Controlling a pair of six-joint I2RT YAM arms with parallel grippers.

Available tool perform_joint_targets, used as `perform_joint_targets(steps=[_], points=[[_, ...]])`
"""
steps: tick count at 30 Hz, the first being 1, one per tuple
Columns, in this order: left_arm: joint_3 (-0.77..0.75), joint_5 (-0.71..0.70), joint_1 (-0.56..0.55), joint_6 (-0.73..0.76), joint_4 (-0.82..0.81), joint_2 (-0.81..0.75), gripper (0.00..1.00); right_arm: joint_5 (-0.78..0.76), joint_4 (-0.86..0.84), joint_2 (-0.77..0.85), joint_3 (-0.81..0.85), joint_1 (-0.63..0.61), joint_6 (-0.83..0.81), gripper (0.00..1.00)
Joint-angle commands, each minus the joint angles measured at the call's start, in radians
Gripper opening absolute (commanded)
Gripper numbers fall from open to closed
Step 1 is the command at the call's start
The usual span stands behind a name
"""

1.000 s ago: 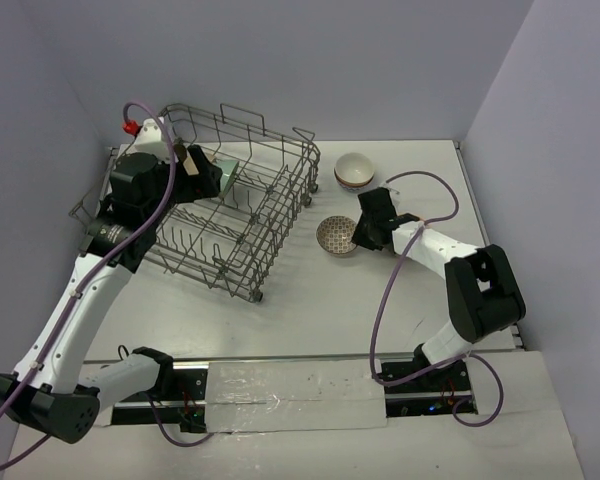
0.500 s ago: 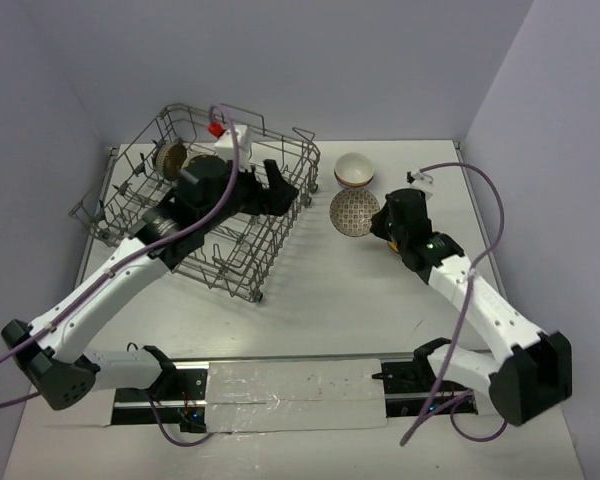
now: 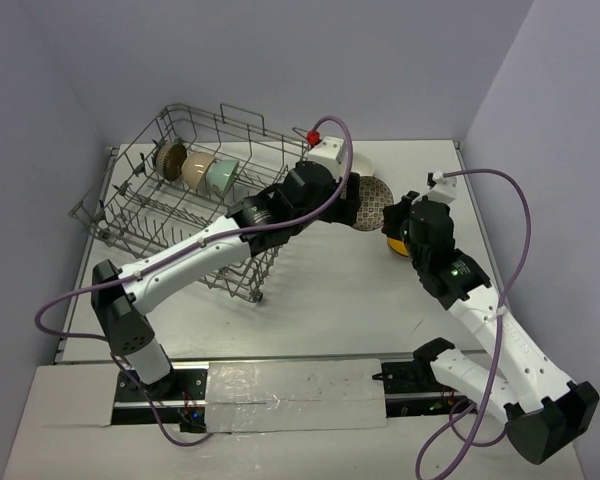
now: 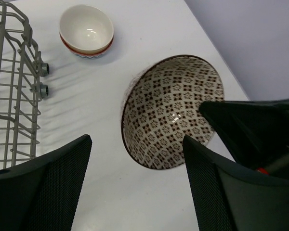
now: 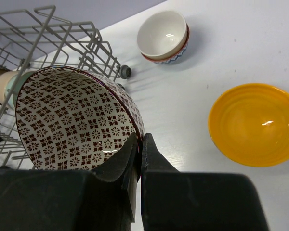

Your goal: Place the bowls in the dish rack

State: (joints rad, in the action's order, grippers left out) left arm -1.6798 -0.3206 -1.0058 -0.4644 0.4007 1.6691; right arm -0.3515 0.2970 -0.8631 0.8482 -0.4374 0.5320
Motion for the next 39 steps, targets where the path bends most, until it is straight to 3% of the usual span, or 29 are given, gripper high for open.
perform_joint_targets(steps=[1, 5, 8, 11, 18, 24, 27, 28, 30, 31, 33, 39], points=[[-0.072, -0.084, -0.010, 0.001, 0.030, 0.044, 0.81, -0.041, -0.098, 0.061, -0.003, -0.009, 0.005, 0.00], [-0.104, -0.098, -0.014, 0.000, 0.052, 0.083, 0.67, -0.038, -0.108, 0.067, -0.012, -0.009, 0.006, 0.00], [-0.107, -0.104, -0.017, -0.002, 0.040, 0.095, 0.47, -0.029, -0.113, 0.064, -0.017, -0.011, 0.008, 0.00], [-0.113, -0.107, -0.017, -0.008, 0.040, 0.104, 0.39, -0.021, -0.117, 0.065, -0.020, -0.009, 0.011, 0.00], [-0.095, -0.132, -0.017, -0.023, 0.004, 0.096, 0.02, -0.004, -0.133, 0.075, -0.038, -0.011, 0.017, 0.00], [-0.083, -0.178, -0.017, -0.005, -0.028, 0.077, 0.00, 0.042, -0.165, 0.098, -0.070, -0.017, 0.016, 0.01], [-0.069, -0.219, -0.017, 0.018, -0.051, 0.054, 0.00, 0.077, -0.183, 0.113, -0.090, -0.017, 0.006, 0.15], [-0.061, -0.228, -0.017, 0.026, -0.065, 0.046, 0.00, 0.085, -0.193, 0.121, -0.095, -0.017, 0.005, 0.28], [-0.041, -0.253, -0.017, 0.056, -0.098, 0.024, 0.00, 0.118, -0.202, 0.127, -0.106, -0.017, -0.009, 0.43], [-0.037, -0.262, -0.017, 0.069, -0.112, 0.018, 0.00, 0.126, -0.206, 0.130, -0.109, -0.017, -0.012, 0.60], [-0.044, -0.294, -0.016, 0.113, -0.114, 0.005, 0.00, 0.149, -0.197, 0.130, -0.107, -0.017, -0.027, 0.77], [-0.078, -0.489, -0.008, 0.349, -0.160, -0.069, 0.00, 0.166, -0.162, 0.151, -0.094, -0.017, -0.059, 0.95]])
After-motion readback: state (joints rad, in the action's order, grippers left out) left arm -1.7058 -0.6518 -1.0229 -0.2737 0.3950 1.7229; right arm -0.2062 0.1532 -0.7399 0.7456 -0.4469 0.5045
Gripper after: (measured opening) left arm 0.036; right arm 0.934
